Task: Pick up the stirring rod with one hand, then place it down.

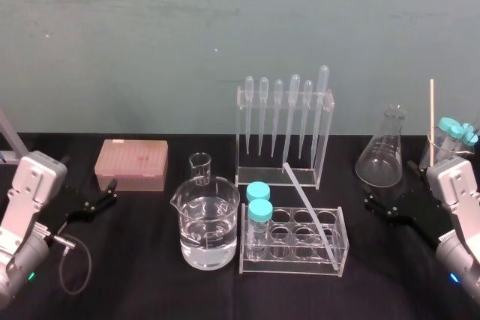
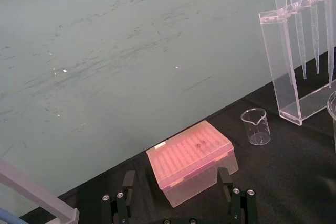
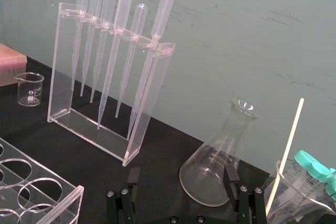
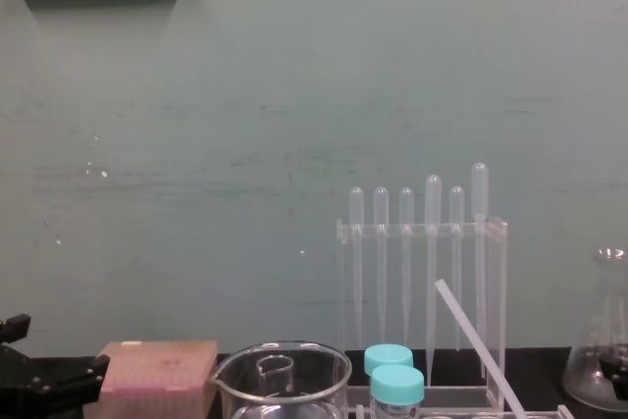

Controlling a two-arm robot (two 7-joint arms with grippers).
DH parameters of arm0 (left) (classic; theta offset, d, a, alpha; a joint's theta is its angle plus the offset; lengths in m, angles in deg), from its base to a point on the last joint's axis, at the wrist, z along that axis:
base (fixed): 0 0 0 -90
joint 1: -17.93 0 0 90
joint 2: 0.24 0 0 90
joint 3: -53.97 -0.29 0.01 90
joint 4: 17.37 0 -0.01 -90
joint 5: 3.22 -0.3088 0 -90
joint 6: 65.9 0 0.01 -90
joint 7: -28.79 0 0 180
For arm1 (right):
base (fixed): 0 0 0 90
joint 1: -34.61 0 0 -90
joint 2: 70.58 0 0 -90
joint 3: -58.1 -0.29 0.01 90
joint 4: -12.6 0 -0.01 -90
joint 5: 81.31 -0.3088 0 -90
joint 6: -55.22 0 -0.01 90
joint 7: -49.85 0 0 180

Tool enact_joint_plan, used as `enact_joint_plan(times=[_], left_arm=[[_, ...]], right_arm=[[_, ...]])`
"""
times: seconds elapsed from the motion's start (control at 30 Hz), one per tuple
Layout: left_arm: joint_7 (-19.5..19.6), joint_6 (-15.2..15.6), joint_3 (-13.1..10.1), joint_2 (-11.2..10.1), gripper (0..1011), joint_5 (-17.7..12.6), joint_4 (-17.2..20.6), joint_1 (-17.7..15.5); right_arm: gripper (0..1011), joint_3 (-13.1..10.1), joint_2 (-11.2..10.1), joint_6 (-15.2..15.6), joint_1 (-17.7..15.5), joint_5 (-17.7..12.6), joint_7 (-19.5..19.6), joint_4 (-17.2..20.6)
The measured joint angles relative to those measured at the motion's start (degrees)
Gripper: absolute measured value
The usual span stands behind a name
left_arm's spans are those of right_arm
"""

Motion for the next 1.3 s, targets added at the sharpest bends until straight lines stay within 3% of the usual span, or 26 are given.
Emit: enact_joint_plan(times=[1.3], left_arm=[[0.0, 0.0, 0.0, 0.0, 1000, 0.0, 0.0, 0.0]], right_arm=[[1003, 0.0, 0.0, 0.0, 0.0, 0.0, 0.0, 0.0]])
